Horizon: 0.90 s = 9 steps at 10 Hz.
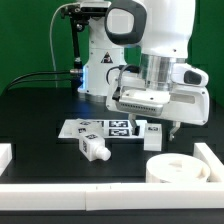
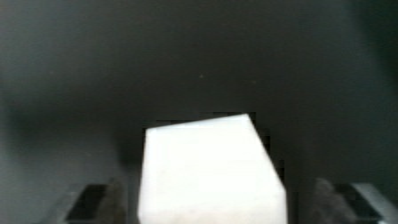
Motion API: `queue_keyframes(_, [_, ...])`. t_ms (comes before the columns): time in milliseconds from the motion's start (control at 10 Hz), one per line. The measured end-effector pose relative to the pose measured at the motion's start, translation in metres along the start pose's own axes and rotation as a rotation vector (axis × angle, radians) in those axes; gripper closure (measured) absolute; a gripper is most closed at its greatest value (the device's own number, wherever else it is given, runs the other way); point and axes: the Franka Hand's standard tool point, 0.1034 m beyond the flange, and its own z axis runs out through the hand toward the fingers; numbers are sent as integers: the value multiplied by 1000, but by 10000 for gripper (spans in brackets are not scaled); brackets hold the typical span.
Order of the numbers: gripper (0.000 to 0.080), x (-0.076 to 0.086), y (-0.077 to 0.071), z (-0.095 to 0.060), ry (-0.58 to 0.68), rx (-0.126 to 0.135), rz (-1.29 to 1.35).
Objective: Assemble stool
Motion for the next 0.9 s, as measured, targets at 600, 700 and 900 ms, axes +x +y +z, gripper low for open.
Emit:
queue_keyframes(600, [151,-20,5,-23,-50,-38,415])
queue_keyframes(700, [151,-22,11,-25,-53,-50,572])
queue_keyframes(900, [151,-26,19,-28,-54,-64,813])
